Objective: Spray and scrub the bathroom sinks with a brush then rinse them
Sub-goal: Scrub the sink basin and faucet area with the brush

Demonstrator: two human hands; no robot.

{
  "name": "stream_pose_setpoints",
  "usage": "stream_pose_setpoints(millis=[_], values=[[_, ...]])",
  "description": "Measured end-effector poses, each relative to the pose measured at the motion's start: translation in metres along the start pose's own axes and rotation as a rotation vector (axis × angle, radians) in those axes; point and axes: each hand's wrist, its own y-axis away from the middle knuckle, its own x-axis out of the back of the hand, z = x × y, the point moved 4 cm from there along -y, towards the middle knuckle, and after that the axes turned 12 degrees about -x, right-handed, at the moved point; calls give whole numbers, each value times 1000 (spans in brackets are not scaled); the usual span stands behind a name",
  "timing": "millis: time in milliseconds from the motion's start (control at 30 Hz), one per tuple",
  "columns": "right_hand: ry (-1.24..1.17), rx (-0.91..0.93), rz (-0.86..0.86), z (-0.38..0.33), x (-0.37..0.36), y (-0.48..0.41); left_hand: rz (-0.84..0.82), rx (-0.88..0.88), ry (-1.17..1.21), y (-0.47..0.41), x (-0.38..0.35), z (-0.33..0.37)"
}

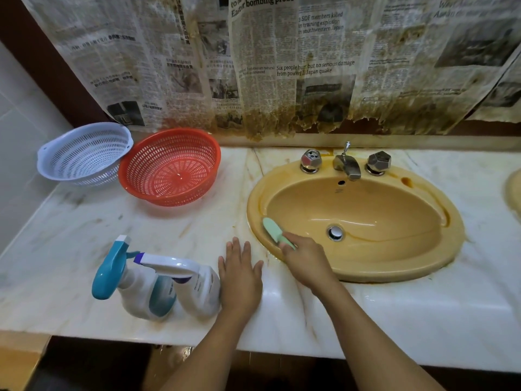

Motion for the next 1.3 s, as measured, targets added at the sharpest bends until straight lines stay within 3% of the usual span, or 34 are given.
stream_pose_setpoints(millis=[167,333,567,733,967,1067,1167,1300], values=[[64,-1,-14,-35,-22,-47,-43,-103,-17,5,6,-11],[85,-10,-6,-18,-4,-24,-37,-197,-78,9,7,-22],[-191,-18,111,31,0,53,3,-216,-158,13,2,-21],[80,-24,124,37,-39,41,-8,-211,-135,14,6,-20],[133,-71,103,90,17,57,-63,-154,-221,14,6,-18],[155,19,106,64,3,44,-72,-129,-228,16,5,-17],[327,96,55,19,-29,24,-29,-91,-196,18,8,-16],[399,75,14,-3,-50,1,-21,-60,-200,20,9,-17]])
